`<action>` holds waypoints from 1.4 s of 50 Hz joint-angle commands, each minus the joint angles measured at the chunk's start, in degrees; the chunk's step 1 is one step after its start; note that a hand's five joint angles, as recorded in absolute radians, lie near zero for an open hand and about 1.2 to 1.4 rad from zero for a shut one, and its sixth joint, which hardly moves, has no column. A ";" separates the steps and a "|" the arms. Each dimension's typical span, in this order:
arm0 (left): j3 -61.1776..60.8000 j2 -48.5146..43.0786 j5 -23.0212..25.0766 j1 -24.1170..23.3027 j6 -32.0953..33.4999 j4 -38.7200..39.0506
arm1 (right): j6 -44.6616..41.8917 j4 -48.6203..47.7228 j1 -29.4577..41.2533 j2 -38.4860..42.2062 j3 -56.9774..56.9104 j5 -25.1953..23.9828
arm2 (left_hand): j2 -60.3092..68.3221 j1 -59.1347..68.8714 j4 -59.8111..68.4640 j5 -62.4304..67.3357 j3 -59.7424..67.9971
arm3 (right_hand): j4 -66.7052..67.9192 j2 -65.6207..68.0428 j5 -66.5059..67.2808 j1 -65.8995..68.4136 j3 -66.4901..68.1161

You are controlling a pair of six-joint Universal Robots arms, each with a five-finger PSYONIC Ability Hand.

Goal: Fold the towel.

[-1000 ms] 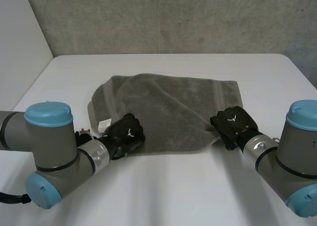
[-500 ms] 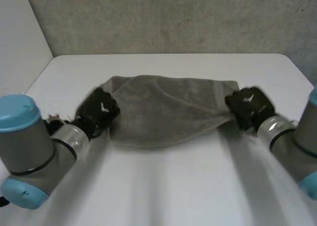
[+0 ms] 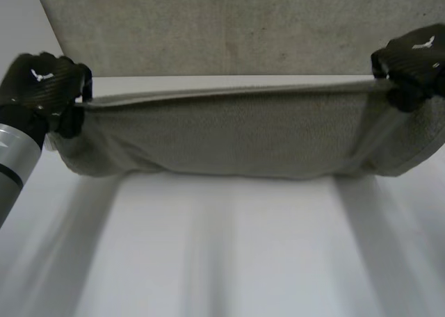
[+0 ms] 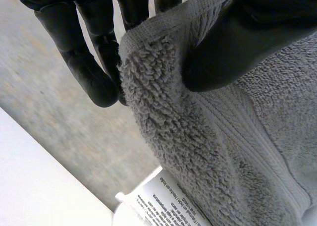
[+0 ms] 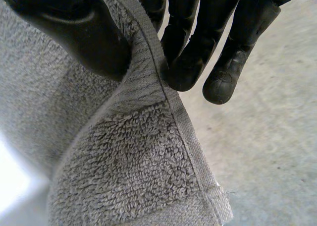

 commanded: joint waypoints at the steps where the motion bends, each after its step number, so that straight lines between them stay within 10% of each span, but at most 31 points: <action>1: 6.43 -13.97 -0.05 -1.24 0.88 0.12 | -5.52 -1.55 0.83 12.18 -3.25 1.24 | -6.31 -0.72 -6.70 -14.52 -8.03 | 3.33 3.39 3.66 3.96 3.53; 12: 38.01 -32.47 -1.72 -3.18 0.62 -2.70 | -5.87 -17.68 4.96 29.24 -26.97 10.89 | -6.31 -0.72 -6.70 -14.52 -8.03 | 3.33 3.39 3.66 3.96 3.53; 23: 59.81 -33.79 -6.56 -4.32 -9.82 6.34 | -5.08 -53.93 7.33 18.82 -17.45 13.99 | -6.31 -0.72 -6.70 -14.52 -8.03 | 3.33 3.39 3.66 3.96 3.53; 41: 25.88 -32.03 4.26 -2.74 -14.41 15.67 | -4.90 -35.66 6.45 18.27 2.59 9.51 | -6.31 -0.72 -6.70 -14.52 -8.03 | 3.33 3.39 3.66 3.96 3.53; 55: 0.92 -30.45 9.09 -1.24 -1.23 24.37 | -6.04 -34.17 6.36 19.24 18.86 5.28 | -6.31 -0.72 -6.70 -14.52 -8.03 | 3.33 3.39 3.66 3.96 3.53; 70: -12.26 -4.19 12.17 5.87 0.44 18.15 | -10.97 -15.80 2.32 0.34 23.89 5.02 | -6.31 -0.72 -6.70 -14.52 -8.03 | 3.33 3.39 3.66 3.96 3.53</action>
